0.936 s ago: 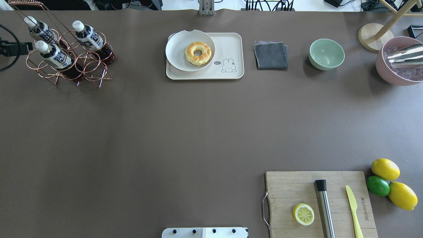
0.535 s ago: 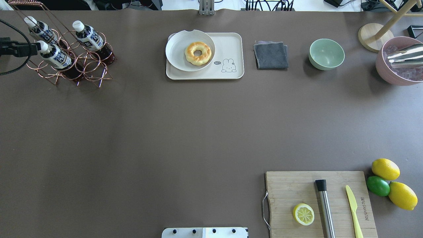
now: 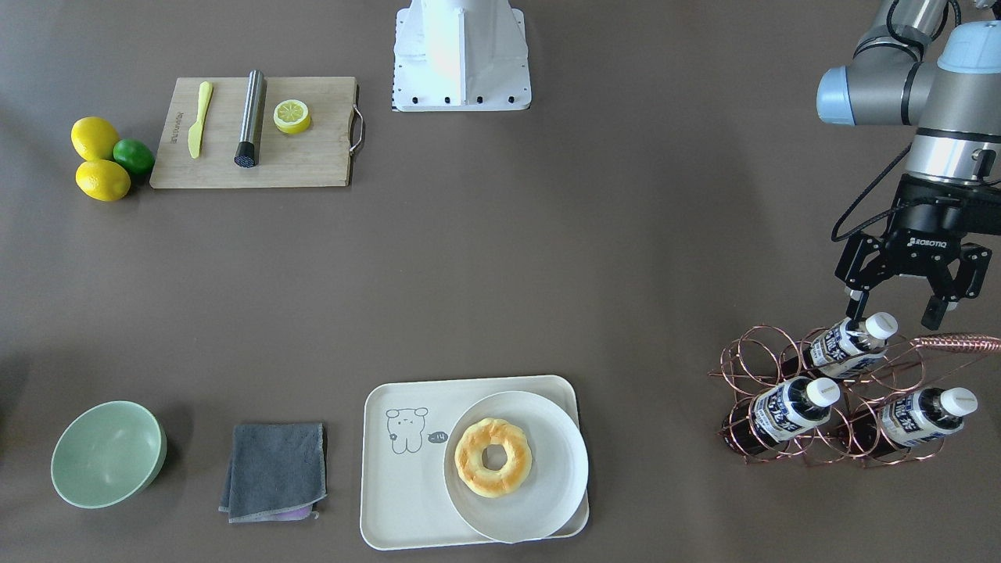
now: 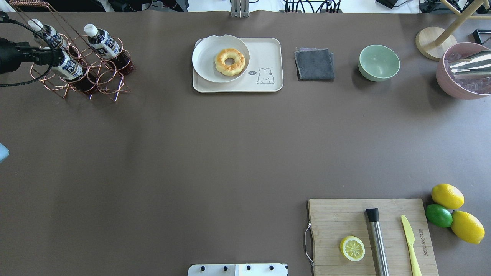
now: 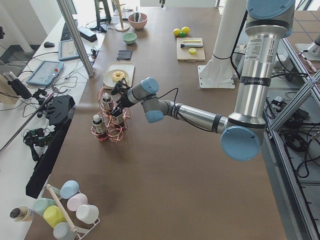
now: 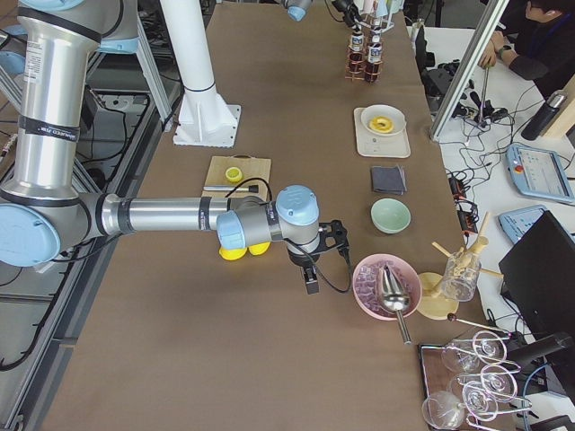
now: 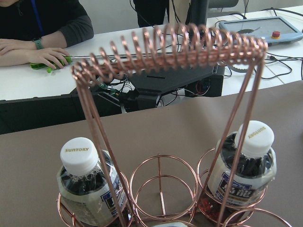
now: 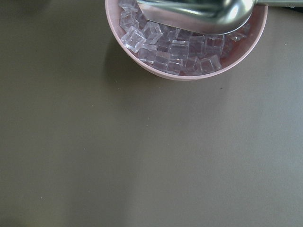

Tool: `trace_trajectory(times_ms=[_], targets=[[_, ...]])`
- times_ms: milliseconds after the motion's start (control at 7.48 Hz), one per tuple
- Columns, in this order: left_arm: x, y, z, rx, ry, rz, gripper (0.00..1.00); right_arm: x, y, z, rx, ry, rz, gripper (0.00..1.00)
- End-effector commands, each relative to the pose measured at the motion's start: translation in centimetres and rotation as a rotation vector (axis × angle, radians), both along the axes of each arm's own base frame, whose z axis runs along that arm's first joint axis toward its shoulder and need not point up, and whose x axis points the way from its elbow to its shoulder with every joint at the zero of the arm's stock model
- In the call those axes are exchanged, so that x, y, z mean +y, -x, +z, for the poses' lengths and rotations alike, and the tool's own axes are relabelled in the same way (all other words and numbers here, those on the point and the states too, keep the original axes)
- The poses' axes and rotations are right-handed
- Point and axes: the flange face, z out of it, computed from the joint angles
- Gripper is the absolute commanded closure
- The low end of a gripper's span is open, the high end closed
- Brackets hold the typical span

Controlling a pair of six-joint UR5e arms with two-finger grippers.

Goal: Place tea on tray
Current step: 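Reach the left gripper into the copper rack and grasp a tea bottle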

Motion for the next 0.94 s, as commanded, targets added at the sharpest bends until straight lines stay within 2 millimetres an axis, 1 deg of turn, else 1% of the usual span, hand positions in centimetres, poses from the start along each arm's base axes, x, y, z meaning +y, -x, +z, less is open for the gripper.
trace_trajectory(times_ms=[0,535,802], targets=[[-0.47,-0.32,0.29,0.012,-0.010,-0.002,0.08,-0.03,0.00,-0.06,0.000,-0.002,0.000,0.00],[-0.32,-0.34,-0.22,0.036,-0.008,-0.009,0.11,-0.03,-0.01,-0.05,0.001,-0.002,0.000,0.00],[-0.12,-0.31,0.06,0.034,-0.008,-0.007,0.13,-0.03,0.00,-0.06,0.000,-0.002,0.000,0.00]])
